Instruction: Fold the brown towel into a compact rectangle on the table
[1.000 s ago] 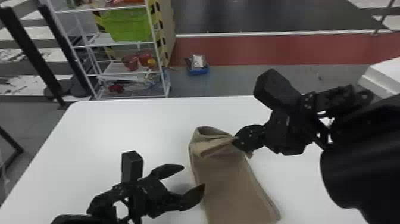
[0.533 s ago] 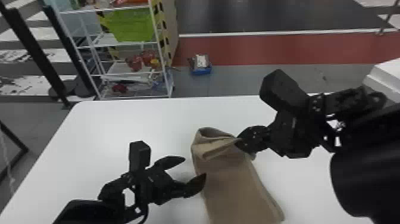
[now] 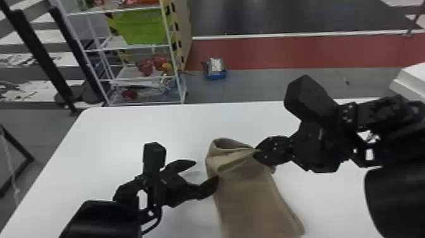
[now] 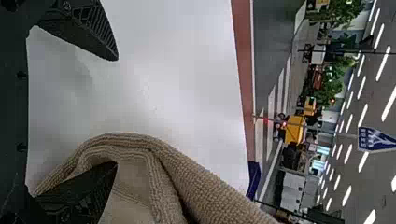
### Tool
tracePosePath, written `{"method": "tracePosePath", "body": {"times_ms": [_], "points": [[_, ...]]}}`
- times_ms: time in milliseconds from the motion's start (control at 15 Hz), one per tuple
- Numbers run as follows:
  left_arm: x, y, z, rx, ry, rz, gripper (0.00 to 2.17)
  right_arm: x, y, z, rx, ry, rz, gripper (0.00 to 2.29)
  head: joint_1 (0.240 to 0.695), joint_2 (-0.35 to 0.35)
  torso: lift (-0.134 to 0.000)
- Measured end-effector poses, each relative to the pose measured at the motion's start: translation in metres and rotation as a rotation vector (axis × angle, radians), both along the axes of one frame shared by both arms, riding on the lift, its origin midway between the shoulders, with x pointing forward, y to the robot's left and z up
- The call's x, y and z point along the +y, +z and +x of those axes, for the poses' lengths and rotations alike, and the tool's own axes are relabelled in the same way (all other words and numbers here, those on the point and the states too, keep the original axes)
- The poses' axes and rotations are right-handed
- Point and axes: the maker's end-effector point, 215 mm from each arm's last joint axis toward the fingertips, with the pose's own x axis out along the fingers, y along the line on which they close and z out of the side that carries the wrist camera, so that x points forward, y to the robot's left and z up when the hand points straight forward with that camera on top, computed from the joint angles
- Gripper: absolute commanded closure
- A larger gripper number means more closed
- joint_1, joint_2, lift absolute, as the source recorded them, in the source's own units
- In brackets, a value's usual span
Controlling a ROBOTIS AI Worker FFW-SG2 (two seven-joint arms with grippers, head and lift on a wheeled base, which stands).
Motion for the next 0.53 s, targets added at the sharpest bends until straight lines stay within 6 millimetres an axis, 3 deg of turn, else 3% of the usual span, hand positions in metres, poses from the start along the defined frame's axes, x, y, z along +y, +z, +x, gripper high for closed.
{"method": "tracePosePath", "body": {"times_ms": [333, 533], "points": [[-0.001, -0.007, -0.004, 0.016, -0.011, -0.002, 0.10, -0.009, -0.004, -0.012, 0.003, -0.001, -0.010, 1.18, 0.695, 0.107, -0.123], [-0.004, -0.010, -0.015, 0.026, -0.025, -0.008, 0.10, -0.015, 0.011, -0.002, -0.018, -0.013, 0.010, 1.18, 0.695, 0.097, -0.123]]}}
